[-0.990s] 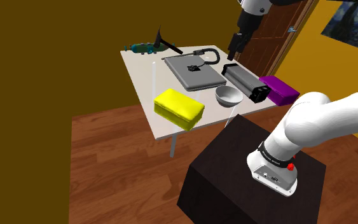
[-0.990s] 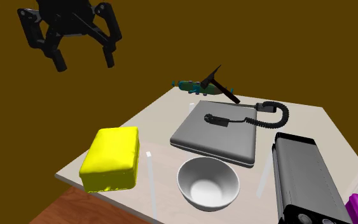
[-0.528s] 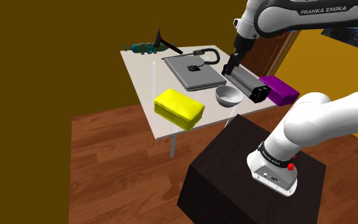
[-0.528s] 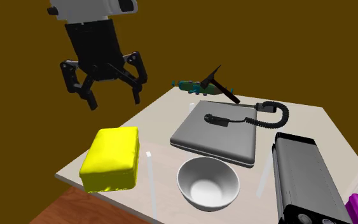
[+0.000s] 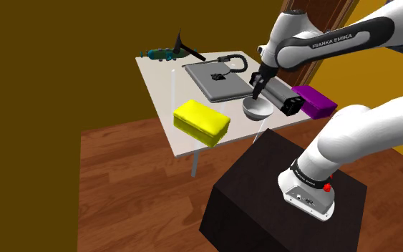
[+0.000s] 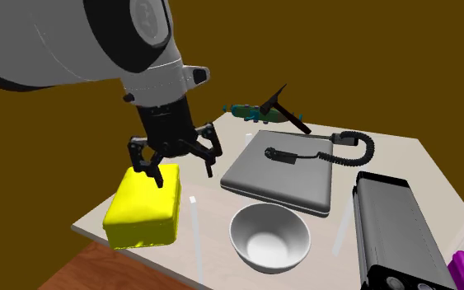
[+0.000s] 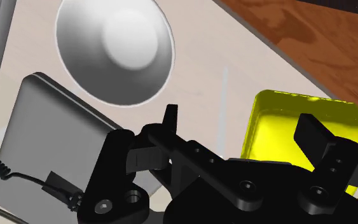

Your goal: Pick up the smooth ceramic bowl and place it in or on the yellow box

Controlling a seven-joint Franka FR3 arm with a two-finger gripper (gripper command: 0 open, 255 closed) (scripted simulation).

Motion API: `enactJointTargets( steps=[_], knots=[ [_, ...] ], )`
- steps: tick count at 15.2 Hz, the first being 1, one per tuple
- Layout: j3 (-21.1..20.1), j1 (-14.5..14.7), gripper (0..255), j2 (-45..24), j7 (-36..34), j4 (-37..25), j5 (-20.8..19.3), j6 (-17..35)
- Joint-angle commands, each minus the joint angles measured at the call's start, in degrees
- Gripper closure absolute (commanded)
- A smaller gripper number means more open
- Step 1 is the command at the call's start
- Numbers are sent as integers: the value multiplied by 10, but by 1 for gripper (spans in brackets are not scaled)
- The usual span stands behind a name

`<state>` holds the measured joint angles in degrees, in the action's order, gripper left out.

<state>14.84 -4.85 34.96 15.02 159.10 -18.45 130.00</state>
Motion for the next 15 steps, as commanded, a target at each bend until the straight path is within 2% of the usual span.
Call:
enactJointTargets(
  steps=[1, 6, 10, 15],
  knots=[
    [18, -9, 0, -38, 14, 9, -19, 52],
    [59, -29, 0, -152, 42, 17, -59, 184],
    [89, -39, 0, -262, 67, 4, -77, 290],
    [94, -39, 0, -312, 69, -1, -73, 336]
  ],
)
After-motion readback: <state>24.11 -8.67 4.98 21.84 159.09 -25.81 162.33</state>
